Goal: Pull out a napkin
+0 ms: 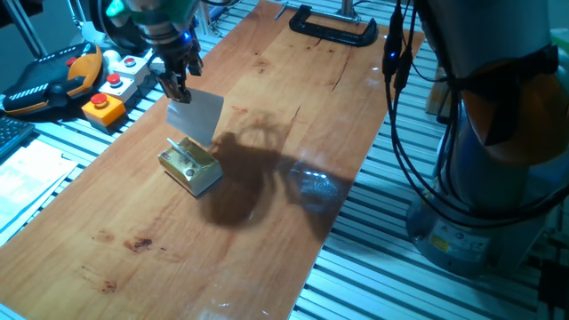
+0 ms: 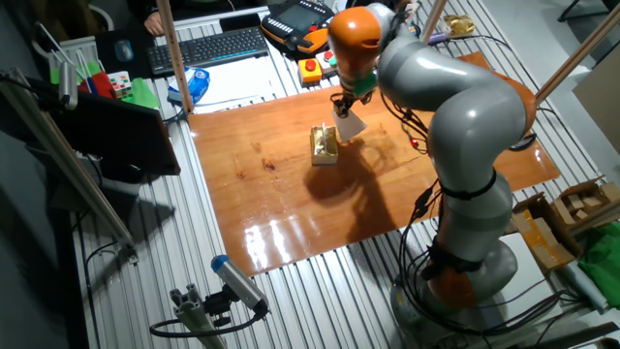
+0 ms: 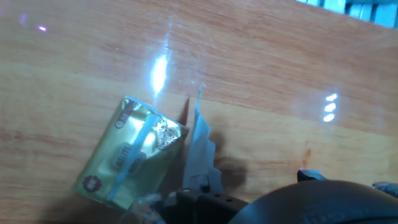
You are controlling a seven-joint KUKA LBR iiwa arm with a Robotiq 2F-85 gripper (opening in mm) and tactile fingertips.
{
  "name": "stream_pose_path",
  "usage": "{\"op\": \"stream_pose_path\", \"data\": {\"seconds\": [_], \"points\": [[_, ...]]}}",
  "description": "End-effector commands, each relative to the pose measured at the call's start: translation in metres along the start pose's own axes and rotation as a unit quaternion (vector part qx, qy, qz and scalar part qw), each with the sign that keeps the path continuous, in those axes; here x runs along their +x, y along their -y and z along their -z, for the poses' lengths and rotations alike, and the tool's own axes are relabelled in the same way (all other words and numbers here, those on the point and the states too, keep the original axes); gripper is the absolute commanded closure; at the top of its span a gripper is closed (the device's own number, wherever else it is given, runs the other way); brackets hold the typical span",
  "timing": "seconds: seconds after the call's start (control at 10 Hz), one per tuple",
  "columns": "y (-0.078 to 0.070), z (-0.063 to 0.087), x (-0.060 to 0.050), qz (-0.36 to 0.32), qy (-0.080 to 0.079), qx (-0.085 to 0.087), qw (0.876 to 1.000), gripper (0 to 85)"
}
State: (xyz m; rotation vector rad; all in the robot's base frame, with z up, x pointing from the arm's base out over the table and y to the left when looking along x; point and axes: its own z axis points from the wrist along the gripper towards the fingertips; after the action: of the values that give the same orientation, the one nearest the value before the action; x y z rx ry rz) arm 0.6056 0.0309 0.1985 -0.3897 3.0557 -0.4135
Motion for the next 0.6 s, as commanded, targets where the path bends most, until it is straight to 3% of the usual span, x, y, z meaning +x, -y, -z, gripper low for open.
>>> {"op": "stream_pose_path", "data": {"seconds": [0.0,0.1,0.3,0.5], "points": [[0.000,-0.001,0.001,-0.004,0.002,0.014,1.000,13.7],[0.000,-0.001,0.001,-0.021,0.000,-0.024,0.999,14.7],[0.001,0.000,0.002,-0.032,0.006,-0.071,0.997,15.0],[0.008,0.014,0.009,-0.037,0.023,-0.081,0.996,12.7]]}}
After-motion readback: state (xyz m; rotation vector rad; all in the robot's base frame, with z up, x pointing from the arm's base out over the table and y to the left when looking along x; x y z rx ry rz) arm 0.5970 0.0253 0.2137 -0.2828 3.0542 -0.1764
